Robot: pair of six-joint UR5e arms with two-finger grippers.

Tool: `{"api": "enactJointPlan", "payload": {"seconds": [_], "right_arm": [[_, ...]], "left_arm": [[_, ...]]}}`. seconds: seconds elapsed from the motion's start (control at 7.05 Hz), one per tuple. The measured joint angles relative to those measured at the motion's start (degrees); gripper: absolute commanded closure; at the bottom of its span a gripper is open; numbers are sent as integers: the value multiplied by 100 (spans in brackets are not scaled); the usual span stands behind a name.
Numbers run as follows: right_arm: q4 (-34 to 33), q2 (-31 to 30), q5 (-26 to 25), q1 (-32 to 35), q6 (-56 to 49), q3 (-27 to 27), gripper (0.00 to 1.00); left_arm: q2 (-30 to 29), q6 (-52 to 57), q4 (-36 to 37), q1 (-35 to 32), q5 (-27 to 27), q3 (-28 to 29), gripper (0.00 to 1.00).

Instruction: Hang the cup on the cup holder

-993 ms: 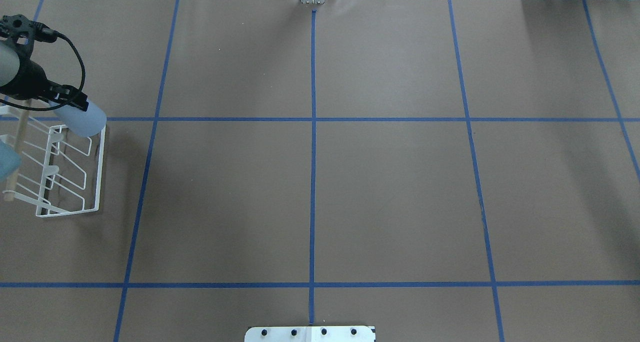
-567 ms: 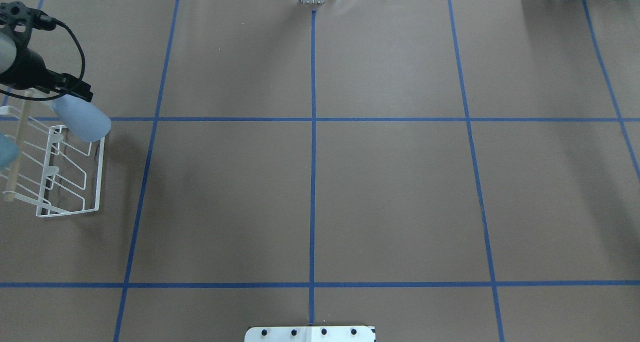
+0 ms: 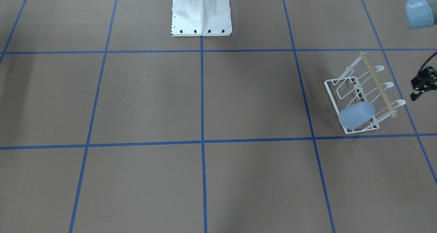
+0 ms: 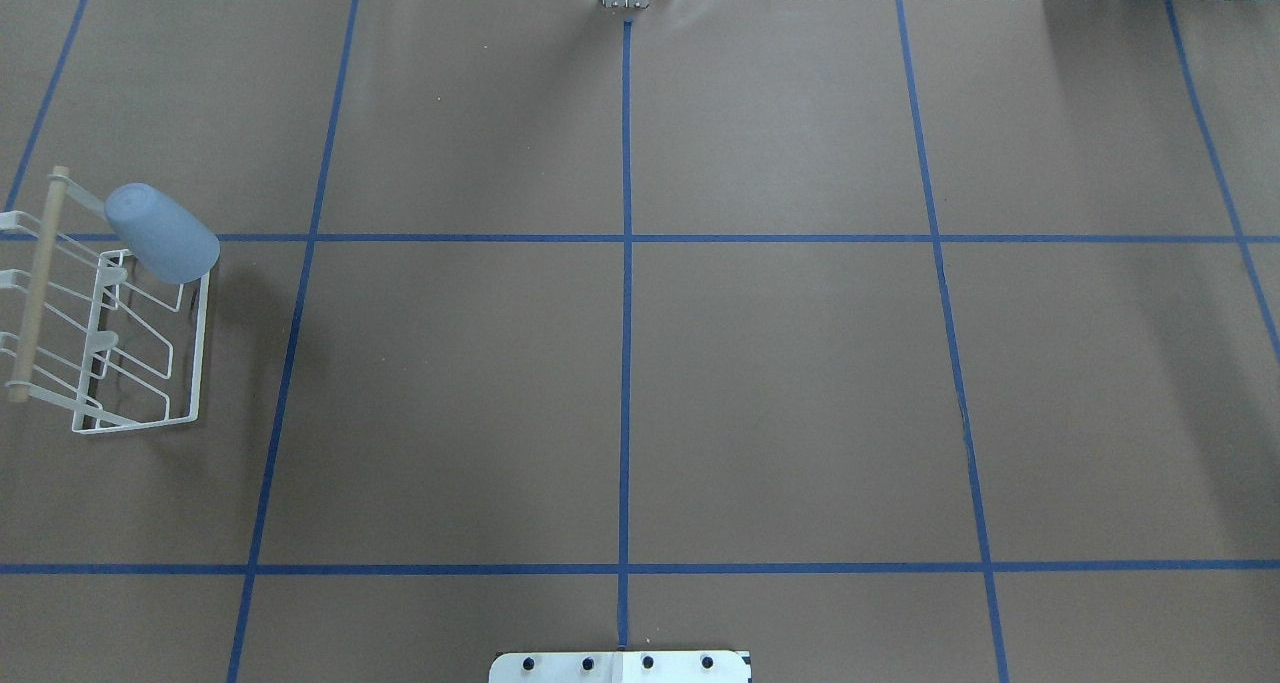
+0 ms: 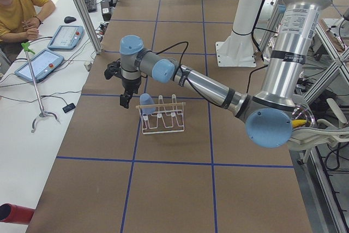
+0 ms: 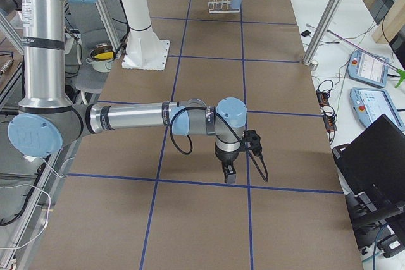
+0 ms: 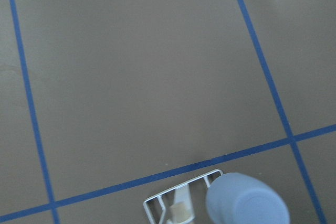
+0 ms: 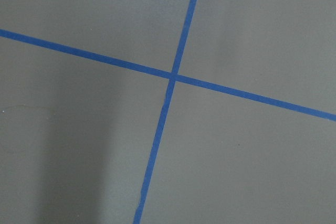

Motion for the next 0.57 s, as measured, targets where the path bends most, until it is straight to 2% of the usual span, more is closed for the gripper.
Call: {"api": "enactJointPlan", "payload": {"seconds": [0.28, 0.57], "right_arm": [[14, 7, 4, 1, -11, -78, 0], [24, -7, 22, 1, -21, -71, 0]], "left_arm": [[595, 799, -176, -543, -12, 384, 1], [1147, 915, -713, -719, -90, 465, 1]]}}
